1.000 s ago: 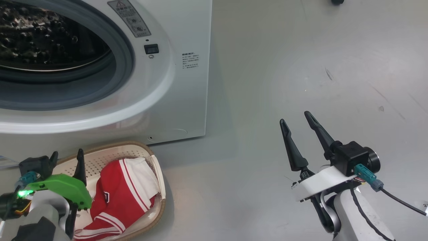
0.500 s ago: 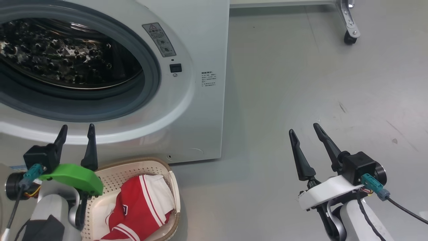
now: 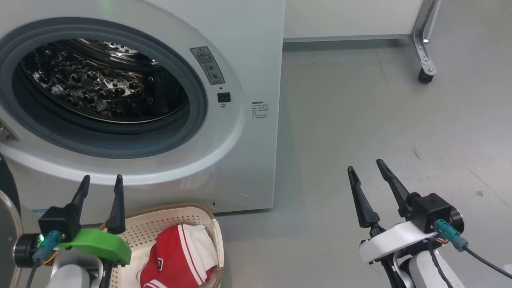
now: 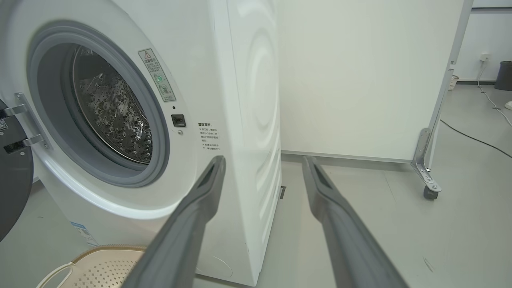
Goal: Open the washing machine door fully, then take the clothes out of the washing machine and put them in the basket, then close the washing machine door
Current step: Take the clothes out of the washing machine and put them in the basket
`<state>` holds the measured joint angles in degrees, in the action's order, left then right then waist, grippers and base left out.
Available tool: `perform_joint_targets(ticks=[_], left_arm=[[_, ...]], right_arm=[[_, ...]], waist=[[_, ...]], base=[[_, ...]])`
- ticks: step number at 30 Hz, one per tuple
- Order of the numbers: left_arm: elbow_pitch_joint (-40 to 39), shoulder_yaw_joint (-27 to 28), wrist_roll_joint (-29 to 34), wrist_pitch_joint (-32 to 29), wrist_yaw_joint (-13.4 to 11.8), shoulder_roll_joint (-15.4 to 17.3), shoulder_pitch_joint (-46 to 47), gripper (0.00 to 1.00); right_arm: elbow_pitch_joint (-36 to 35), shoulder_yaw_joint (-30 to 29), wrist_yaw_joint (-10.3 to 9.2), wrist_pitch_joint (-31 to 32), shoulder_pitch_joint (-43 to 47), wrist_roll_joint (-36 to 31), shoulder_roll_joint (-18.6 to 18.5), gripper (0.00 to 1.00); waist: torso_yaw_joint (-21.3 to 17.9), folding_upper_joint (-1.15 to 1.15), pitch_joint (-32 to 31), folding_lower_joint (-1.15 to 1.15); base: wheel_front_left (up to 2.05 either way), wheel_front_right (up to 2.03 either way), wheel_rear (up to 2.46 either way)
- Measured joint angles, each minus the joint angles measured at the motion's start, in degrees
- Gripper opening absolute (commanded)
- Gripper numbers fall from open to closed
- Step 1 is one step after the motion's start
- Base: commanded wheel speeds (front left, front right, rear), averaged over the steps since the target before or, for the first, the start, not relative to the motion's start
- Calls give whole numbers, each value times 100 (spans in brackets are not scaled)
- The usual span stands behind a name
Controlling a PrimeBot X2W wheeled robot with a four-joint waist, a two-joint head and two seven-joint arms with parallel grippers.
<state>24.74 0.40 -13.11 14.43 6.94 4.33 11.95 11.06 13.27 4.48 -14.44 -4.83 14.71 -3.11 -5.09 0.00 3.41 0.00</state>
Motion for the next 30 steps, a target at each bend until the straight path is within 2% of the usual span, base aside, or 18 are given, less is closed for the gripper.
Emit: perform_joint_targets(ticks=[11, 30], left_arm=[[-463, 100, 0, 0, -7, -93, -667, 100], [-860, 94, -46, 0, -9, -136, -1005, 100]], right_arm=[[-77, -20, 15, 0, 191, -1, 9, 100], [-144, -36, 52, 0, 257, -11, 26, 100]], waist=[[-29, 0, -130, 0], [-75, 0, -111, 0]], base=[[0, 0, 0], [0, 0, 0]])
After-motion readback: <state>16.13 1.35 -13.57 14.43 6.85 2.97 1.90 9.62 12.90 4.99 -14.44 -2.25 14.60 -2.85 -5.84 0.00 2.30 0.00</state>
